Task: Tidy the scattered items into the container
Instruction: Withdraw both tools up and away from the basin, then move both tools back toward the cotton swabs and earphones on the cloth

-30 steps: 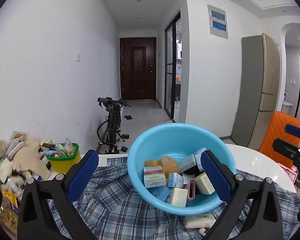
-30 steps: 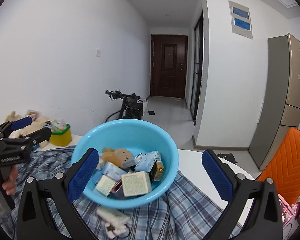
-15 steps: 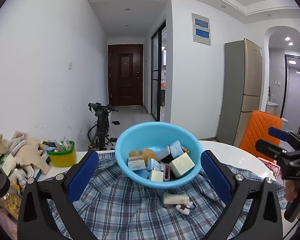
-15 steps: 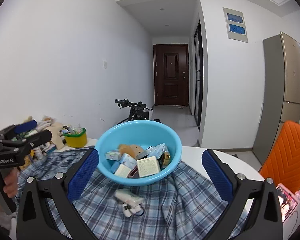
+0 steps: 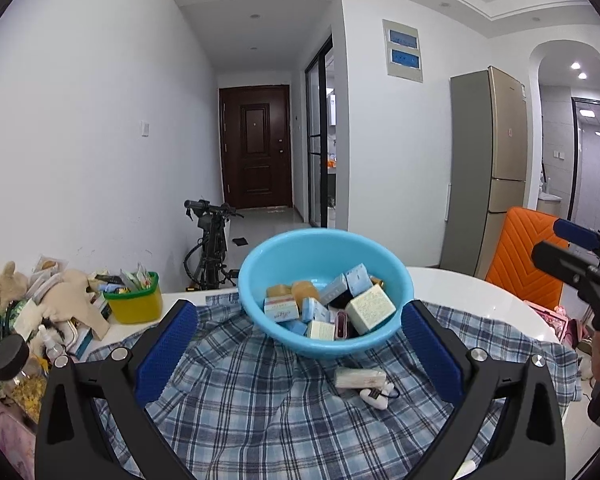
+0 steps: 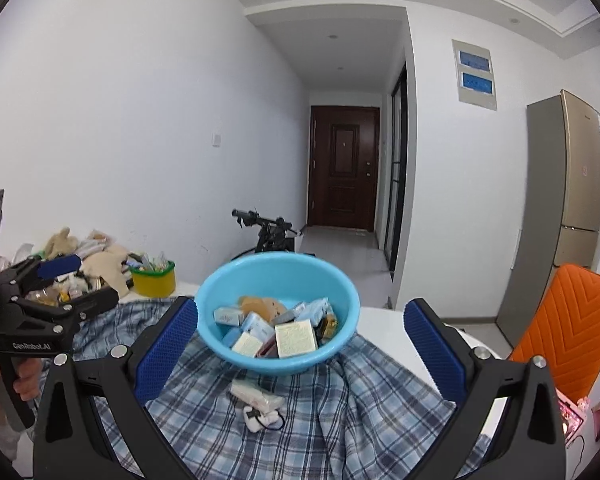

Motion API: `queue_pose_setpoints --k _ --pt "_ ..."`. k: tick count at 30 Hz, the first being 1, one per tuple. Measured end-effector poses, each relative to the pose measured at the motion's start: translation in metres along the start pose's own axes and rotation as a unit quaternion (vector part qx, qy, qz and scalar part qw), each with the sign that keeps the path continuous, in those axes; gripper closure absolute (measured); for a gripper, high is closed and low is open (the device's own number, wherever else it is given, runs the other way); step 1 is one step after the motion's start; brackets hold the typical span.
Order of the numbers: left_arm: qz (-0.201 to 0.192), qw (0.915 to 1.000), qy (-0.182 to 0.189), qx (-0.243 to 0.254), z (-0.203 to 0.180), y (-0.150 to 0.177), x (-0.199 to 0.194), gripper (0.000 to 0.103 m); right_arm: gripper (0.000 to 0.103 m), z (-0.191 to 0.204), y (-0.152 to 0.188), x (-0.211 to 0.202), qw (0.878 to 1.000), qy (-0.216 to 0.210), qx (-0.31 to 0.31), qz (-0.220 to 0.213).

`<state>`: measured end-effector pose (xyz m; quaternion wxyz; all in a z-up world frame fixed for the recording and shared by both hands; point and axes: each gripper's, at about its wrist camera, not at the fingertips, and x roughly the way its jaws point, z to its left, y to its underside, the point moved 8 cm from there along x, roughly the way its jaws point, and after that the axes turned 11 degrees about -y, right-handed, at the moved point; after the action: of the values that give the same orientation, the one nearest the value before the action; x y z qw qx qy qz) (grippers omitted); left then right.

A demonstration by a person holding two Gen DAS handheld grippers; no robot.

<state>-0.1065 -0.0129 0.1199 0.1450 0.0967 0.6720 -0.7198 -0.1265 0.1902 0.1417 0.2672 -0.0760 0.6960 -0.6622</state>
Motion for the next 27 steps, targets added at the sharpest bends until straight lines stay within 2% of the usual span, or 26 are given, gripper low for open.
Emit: queue_pose_setpoints --k 12,17,27 --pt "0.060 0.9981 0.005 -0.015 -0.003 0.063 0.020 0.000 0.000 -0.003 0.058 0.005 0.999 0.031 0.016 0.029" --pt "0.075 0.9969 0.003 -0.024 -0.003 0.085 0.020 0.000 0.000 -0.003 0.088 0.011 0.997 0.014 0.045 0.060" --pt "0.130 0.9912 0.005 -0.025 -0.004 0.134 0.026 0.000 0.000 -0.006 0.139 0.010 0.992 0.019 0.068 0.102"
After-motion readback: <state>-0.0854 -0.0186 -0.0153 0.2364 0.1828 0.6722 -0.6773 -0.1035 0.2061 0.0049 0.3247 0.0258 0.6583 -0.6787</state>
